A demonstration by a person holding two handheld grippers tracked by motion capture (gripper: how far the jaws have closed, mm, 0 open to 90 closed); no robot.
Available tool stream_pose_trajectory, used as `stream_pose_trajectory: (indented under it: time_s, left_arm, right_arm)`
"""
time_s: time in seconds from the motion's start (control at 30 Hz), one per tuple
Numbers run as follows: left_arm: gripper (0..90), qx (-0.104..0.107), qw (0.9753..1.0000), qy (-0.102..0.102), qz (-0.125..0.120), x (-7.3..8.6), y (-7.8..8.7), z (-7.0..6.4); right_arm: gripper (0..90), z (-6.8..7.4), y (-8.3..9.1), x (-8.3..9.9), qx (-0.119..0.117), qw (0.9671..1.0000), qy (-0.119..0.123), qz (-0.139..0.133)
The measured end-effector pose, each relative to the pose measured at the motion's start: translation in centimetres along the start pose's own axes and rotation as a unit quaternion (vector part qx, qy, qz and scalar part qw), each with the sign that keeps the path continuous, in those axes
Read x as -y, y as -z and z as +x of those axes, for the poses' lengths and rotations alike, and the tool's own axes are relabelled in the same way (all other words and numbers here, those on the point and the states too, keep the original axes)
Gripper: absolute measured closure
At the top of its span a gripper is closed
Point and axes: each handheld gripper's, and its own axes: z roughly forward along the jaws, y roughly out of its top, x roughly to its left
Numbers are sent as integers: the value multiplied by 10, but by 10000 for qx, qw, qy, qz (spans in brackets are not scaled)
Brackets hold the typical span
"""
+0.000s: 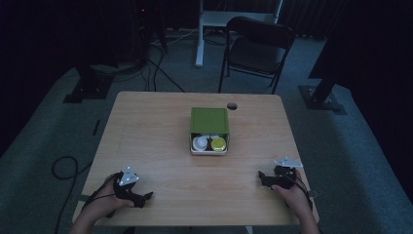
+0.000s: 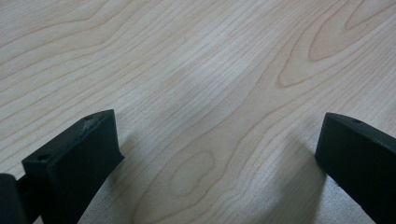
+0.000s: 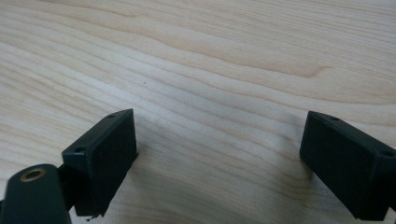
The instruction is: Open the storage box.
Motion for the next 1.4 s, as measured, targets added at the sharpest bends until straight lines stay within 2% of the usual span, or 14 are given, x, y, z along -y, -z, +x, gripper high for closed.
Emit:
stream_pose_trajectory:
  time_s: [0.23, 0.33, 0.47, 0.6, 0.67, 0.7, 0.77, 1.0, 1.13, 1.27, 1.33, 1.4]
  left_arm:
    - [0, 2, 10000, 0, 2, 0, 0, 0]
    - [0, 2, 10000, 0, 1, 0, 0, 0]
    - [0, 2, 10000, 1, 1, 0, 0, 0]
    - [0, 3, 10000, 3, -1, 0, 0, 0]
    - [0, 3, 10000, 2, 0, 0, 0, 0]
    - [0, 3, 10000, 3, -1, 0, 0, 0]
    - [0, 5, 10000, 1, 0, 0, 0, 0]
    - [0, 5, 10000, -5, -1, 0, 0, 0]
    - [0, 5, 10000, -7, 0, 0, 0, 0]
    - [0, 5, 10000, -6, -1, 0, 0, 0]
    - [0, 5, 10000, -6, -1, 0, 0, 0]
    - [0, 4, 10000, -4, -5, 0, 0, 0]
  right_arm:
    - [108, 8, 1, 0, -30, 10000, 10, 18]
    - [107, 15, 0, -1, -100, 9998, 145, 15]
    - [108, 24, 0, -4, -84, 9994, 324, -21]
    - [108, 33, -1, -7, -47, 9981, 617, -50]
    - [108, 35, -1, -8, -28, 9978, 655, -49]
    - [108, 40, -1, -9, -33, 9968, 798, -69]
    - [108, 42, -1, -10, -48, 9965, 834, -87]
    - [110, 56, -2, -18, 4, 9925, 1212, -167]
    - [111, 65, -4, -21, -109, 9907, 1344, -198]
    - [132, 73, -7, -24, -75, 9887, 1482, -211]
    - [132, 77, -8, -26, -57, 9870, 1588, -230]
    - [132, 82, -8, -28, -19, 9840, 1764, -233]
